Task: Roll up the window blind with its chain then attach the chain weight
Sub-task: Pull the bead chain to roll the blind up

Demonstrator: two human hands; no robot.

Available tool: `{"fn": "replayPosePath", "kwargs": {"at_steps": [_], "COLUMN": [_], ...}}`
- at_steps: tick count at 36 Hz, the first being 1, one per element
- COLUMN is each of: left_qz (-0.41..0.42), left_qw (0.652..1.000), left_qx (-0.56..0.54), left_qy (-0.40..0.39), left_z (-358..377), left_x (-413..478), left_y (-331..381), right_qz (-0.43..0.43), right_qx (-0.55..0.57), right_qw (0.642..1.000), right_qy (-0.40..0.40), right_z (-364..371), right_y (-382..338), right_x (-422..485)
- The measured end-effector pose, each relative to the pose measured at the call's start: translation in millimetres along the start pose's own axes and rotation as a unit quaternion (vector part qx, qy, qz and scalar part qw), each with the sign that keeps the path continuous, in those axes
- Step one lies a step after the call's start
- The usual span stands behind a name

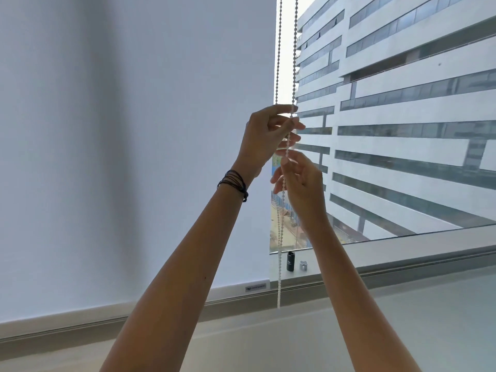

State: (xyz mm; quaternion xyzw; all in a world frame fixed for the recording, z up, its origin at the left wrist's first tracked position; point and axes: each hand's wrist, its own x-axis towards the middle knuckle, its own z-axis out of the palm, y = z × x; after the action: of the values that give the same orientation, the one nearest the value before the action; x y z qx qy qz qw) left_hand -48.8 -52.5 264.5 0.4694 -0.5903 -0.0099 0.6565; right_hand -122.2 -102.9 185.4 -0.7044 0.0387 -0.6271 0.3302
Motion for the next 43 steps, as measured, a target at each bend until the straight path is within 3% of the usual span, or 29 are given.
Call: {"fn": "replayPosePath", "kwargs": {"at_steps": [27, 43], "left_qz": [0.051, 0.054], "left_qw": [0.999, 0.998], "left_qx": [0.005, 0.001], "left_qy": [0.012, 0.035], "left_z": [-1.6, 3.6], "left_x": [-0.5, -3.0], "left_y": [-13.6, -25.1], "right_qz": [-0.032, -0.026], "right_qx": [-0.033, 0.014], "right_qw": [0.999, 0.999], "right_qy": [0.001, -0.022], "right_z": [3.5, 4.0], "right_y": [25.9, 43.5], "right_x": [4.6, 3.5]}}
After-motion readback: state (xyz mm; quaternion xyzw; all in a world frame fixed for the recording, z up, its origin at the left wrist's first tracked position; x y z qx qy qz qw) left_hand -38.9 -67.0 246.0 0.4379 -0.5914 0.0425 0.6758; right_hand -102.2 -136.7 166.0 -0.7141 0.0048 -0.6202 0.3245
